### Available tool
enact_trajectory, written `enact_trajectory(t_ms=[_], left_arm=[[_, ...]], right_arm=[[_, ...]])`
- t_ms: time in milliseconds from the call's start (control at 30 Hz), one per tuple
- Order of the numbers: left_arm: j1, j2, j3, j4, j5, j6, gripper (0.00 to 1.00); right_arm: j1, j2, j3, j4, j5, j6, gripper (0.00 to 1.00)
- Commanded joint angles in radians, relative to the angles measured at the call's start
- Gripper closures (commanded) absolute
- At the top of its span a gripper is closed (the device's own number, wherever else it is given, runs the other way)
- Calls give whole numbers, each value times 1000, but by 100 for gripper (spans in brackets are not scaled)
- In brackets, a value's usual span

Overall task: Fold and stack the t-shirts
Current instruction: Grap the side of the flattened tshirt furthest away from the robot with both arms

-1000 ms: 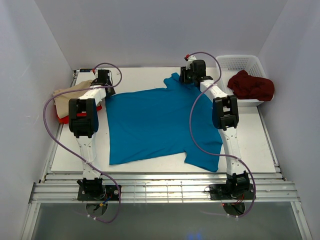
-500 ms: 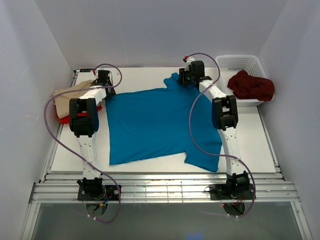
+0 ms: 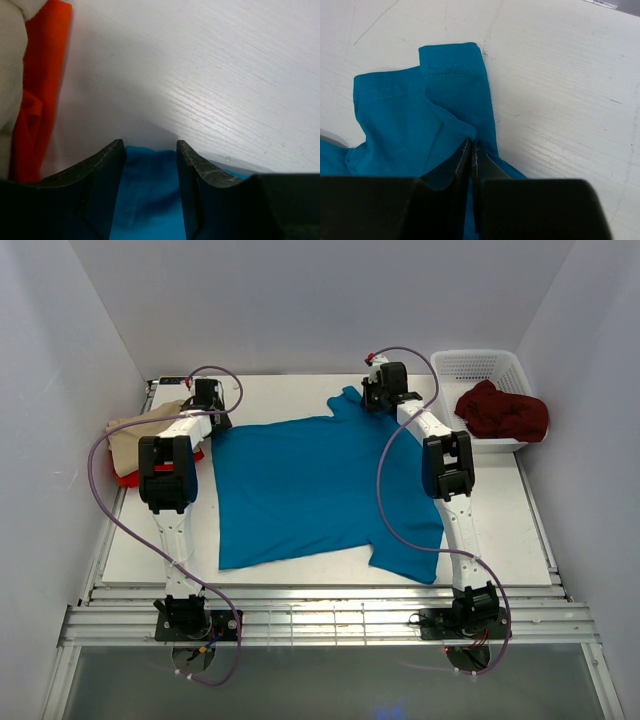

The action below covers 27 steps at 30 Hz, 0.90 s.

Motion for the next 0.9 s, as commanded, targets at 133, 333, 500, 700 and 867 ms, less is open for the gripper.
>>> enact_trajectory(t_ms=[133,333,500,700,867], left_arm=[[7,-12,32,-21,24,-8,43],[41,-23,28,-25,29,-8,43],[41,-1,51,-23,21,-8,43],[42,8,42,-57,15,-23,46],[42,-38,-20,-49,58,-55,51]], right_arm=[[6,-29,-40,13,50,3,92],[5,-180,-218,113,107,-6,92],[5,-230,-214,95,101,-15,92],[5,-246,-229,78,105,-15,92],[5,-257,-246,76,108,-17,92]])
